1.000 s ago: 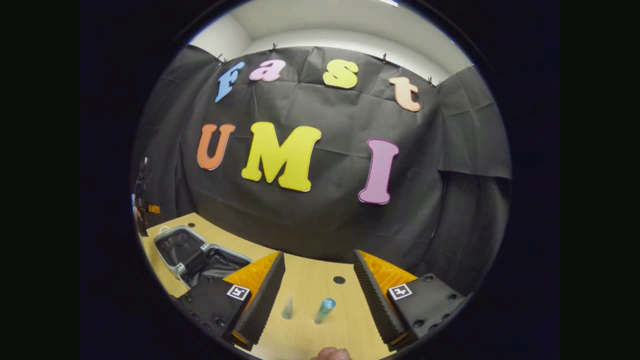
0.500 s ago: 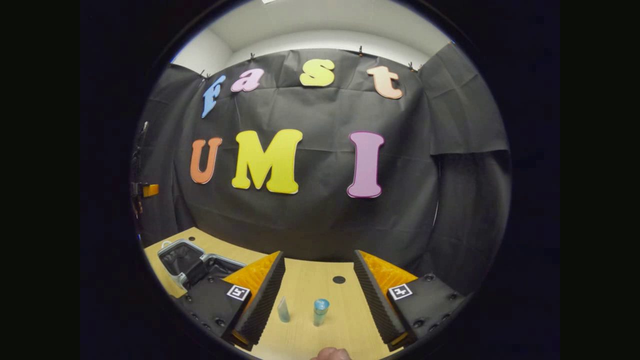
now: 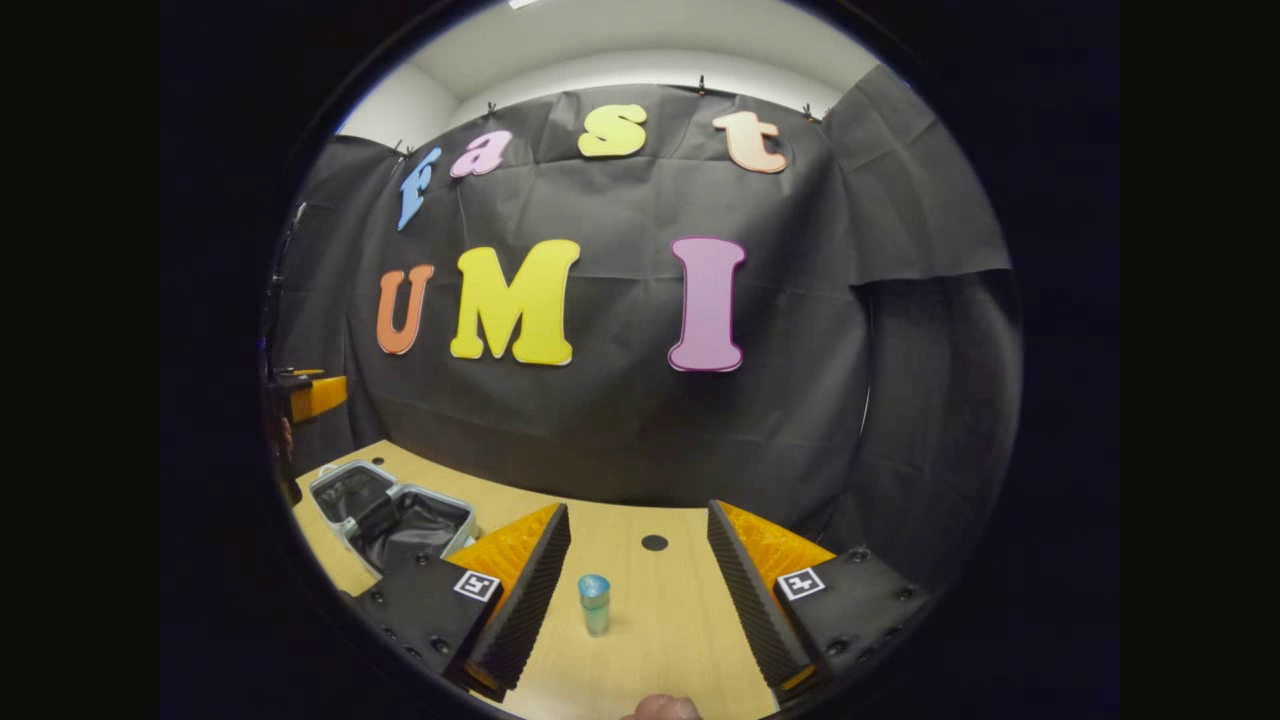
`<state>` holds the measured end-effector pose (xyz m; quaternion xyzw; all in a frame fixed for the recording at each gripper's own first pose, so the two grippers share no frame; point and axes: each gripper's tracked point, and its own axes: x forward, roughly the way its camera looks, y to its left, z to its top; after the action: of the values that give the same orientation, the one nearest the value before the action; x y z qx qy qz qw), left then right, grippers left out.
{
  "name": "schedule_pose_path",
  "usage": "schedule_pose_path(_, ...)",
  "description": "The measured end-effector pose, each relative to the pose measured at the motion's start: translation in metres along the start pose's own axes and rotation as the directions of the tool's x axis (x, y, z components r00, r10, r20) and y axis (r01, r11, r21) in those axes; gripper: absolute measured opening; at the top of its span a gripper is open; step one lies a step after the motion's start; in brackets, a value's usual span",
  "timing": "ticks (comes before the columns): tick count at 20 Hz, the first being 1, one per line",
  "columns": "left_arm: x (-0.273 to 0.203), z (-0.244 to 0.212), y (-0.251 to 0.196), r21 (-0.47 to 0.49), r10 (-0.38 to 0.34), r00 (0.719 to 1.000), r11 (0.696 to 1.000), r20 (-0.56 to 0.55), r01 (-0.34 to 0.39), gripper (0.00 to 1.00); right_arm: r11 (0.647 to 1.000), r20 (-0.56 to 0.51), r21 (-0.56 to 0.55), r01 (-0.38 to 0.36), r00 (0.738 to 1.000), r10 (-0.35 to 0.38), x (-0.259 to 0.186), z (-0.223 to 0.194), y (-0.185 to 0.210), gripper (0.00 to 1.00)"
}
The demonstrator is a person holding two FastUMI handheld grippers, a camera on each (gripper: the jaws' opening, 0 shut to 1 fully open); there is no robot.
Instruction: First open the suitcase, pack the skin care products into it, and then close the suitcase.
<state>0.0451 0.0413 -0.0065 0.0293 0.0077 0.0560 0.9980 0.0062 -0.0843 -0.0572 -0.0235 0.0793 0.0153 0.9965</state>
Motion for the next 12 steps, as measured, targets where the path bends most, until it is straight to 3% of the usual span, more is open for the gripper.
schedule_pose_path(4,-0.004,-0.029,-0.079,0.022,-0.129,0.991,0.991,-0.037,0.130,0.97,0.999,-0.063,0.014,-0.030,0.998,0.030,-0.003,-0.034,-0.013,0.82)
schedule_pose_path(12,-0.020,-0.116,-0.178,0.027,-0.264,0.944,0.961,-0.198,0.274,0.98,0.999,-0.153,-0.007,-0.053,0.987,0.052,-0.017,-0.079,-0.037,0.82)
